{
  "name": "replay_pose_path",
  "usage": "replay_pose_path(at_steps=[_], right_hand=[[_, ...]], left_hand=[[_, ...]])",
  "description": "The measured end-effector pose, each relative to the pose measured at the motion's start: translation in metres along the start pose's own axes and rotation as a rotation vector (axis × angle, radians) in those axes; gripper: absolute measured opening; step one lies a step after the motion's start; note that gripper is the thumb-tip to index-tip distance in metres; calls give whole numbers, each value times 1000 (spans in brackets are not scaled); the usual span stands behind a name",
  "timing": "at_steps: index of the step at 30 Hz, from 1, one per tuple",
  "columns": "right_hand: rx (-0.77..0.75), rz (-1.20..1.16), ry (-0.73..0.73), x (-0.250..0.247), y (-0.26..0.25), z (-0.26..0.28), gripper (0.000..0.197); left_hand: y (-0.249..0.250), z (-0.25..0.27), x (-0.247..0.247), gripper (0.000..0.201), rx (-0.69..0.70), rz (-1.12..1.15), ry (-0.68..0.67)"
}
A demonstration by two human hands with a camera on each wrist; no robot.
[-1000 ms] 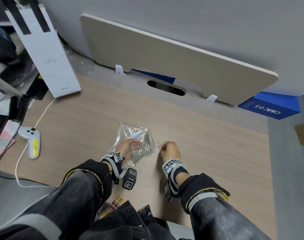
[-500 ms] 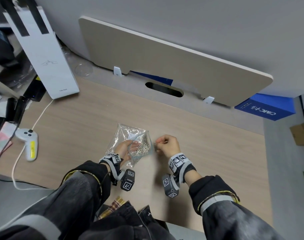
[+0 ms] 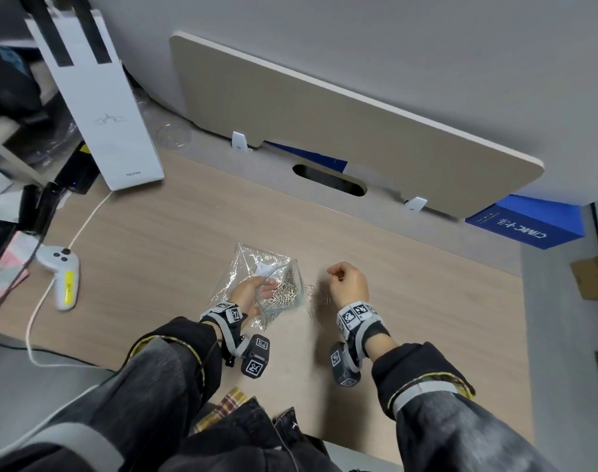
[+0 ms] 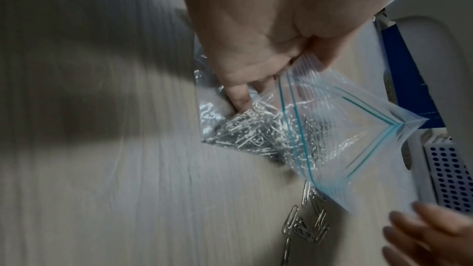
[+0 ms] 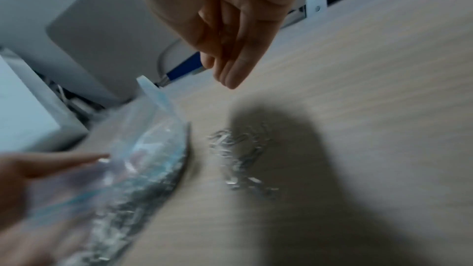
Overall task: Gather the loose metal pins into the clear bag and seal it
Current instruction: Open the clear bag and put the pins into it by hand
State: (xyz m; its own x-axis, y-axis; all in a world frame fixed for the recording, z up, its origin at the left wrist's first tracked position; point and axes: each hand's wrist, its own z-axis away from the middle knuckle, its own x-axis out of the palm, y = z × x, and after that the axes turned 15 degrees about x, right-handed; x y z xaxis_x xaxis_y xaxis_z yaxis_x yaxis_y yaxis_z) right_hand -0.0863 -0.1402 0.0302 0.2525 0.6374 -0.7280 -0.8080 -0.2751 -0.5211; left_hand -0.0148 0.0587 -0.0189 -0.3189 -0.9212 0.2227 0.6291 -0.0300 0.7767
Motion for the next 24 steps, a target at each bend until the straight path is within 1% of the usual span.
replay_pose_path(at_steps=[2,4,6,8,12,14,18,20,24], right_hand=[[-33,231,-52,-1,10,-3,22],[-143,437,-130,4,16,-3,26],[-243,541,-178,12,19,-3,34],[-318,597,-184,18,17,-4,40],[-460,675,-177,28,15,-4,47],[-488,676,-148,33,15,-4,41],[-491,587,-71,40,14,-3,20],[-489,549,-74,38,16,-3,15],[-490,551,-125,26,28,-8,9]], left_hand=[[0,0,0,34,1,-13,9],[2,0,1,33,4,-18,7],[2,0,1,30,4,-23,-3],[2,-1,0,27,3,-9,-4],[1,-2,0,27,4,8,11],[-1,-4,-1,27,-1,-4,7],[0,-4,0,27,-20,2,20],[3,-2,2,28,-16,4,19],[1,-3,-1,31,-9,-4,17]])
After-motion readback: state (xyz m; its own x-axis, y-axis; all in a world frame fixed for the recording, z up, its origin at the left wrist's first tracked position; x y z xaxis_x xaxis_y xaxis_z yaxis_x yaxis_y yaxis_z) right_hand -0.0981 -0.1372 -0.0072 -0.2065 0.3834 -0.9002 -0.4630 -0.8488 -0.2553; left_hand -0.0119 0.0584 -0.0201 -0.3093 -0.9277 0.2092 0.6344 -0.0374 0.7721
